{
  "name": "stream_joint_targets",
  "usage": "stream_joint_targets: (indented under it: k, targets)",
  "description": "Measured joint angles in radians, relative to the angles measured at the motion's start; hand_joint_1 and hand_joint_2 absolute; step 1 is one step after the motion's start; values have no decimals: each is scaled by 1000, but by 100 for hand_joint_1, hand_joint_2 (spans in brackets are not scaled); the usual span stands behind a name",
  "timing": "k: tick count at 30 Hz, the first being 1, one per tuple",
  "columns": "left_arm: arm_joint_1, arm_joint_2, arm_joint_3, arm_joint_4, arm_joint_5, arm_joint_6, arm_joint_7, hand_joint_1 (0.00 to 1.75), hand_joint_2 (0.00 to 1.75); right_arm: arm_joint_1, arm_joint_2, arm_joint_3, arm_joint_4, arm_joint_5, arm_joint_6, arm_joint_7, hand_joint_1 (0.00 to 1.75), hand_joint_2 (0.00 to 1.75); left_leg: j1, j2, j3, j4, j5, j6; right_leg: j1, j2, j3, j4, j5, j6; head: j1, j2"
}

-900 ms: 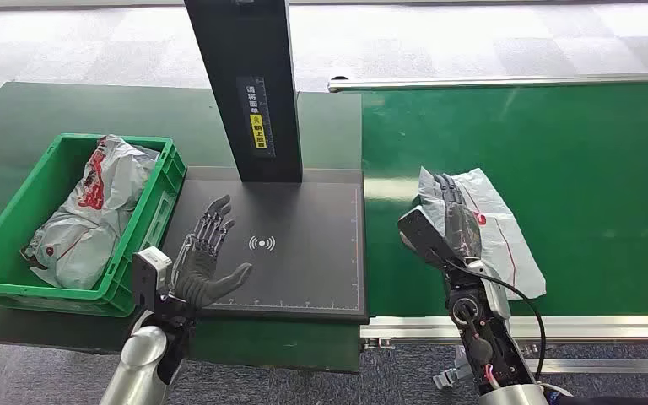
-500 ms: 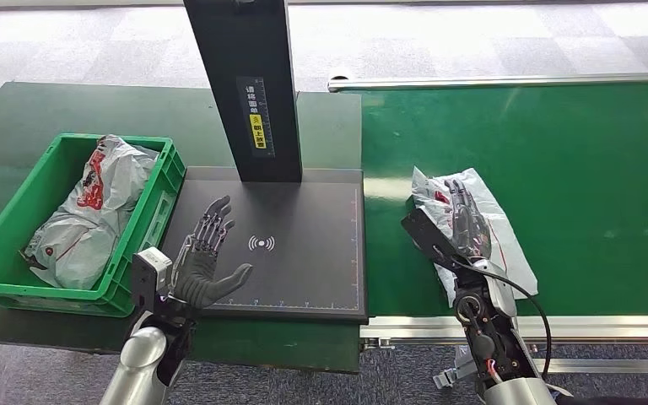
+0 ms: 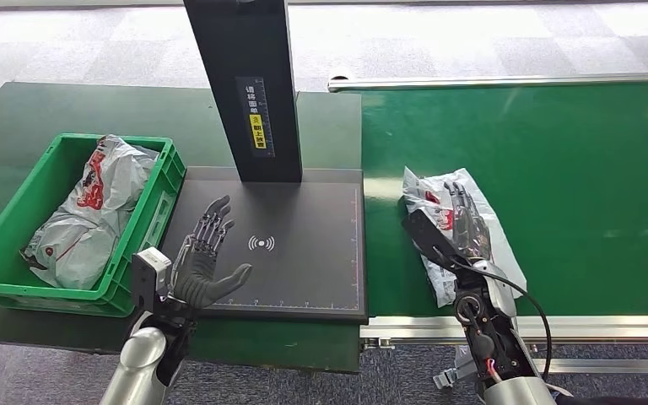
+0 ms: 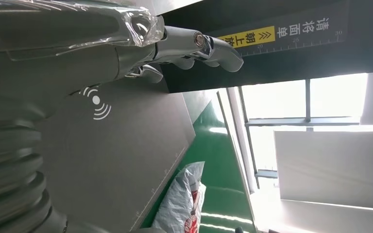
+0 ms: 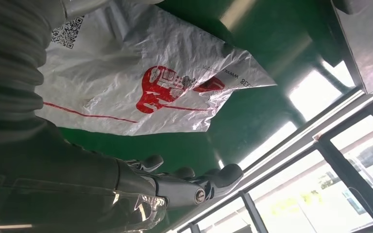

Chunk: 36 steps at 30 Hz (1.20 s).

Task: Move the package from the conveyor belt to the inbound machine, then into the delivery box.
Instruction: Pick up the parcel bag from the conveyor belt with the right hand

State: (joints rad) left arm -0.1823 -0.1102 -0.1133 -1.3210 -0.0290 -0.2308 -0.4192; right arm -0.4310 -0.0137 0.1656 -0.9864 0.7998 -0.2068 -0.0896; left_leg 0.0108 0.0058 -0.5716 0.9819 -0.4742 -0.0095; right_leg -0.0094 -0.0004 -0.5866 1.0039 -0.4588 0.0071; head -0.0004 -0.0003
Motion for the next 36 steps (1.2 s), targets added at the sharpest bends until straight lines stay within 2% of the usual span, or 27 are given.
stream_joint_targets:
  k: [11,13,15,17,22,30,31,34,35,36]
  targets:
    - [1,0,0,0,0,1,1,0,175,-2,0,0,6,5,10,11,0,175,0,0,0,0,0,0,0,0,0,0,0,0,0,0]
    - [4,-1,2,-3,-4,6,13,0,175,-20,-8,-1,41,43,96,98,0,175,0,1,1,0,0,0,0,0,0,0,0,0,0,0]
    - [12,-4,5,-11,-10,12,31,0,175,-55,-27,-7,137,112,252,261,0,175,0,-1,1,0,0,0,0,-2,1,0,0,0,0,0]
    - [25,-7,9,-21,-14,14,39,0,175,-82,-45,-18,241,162,327,352,0,175,0,-4,1,0,0,1,0,-6,2,0,-1,1,0,0]
    - [41,-11,16,-32,-15,18,42,0,175,-146,-53,-28,381,190,302,348,0,175,0,-6,2,0,1,1,0,-7,4,0,-1,1,0,0]
    - [44,-16,21,-35,-15,19,42,0,175,-186,-52,-29,453,200,303,348,0,175,-1,-7,6,0,1,1,-1,-9,10,-1,-1,1,0,0]
    - [44,-16,22,-35,-16,19,42,0,175,-188,-51,-29,455,201,304,347,9,175,-1,-7,7,0,1,1,-1,-9,10,-1,-1,1,0,0]
    - [44,-16,23,-35,-16,19,42,0,175,-192,-49,-29,461,211,310,336,139,175,-1,-7,7,0,1,1,-1,-9,11,-1,-1,1,0,0]
    - [44,-16,24,-35,-16,19,42,0,175,-193,-49,-30,462,216,308,327,174,175,-1,-7,7,1,1,1,-1,-9,11,-1,-1,1,0,0]
    - [44,-16,25,-36,-16,19,42,0,175,-193,-48,-30,463,222,302,316,175,175,-1,-6,7,1,1,1,-1,-9,11,-1,-1,1,0,0]
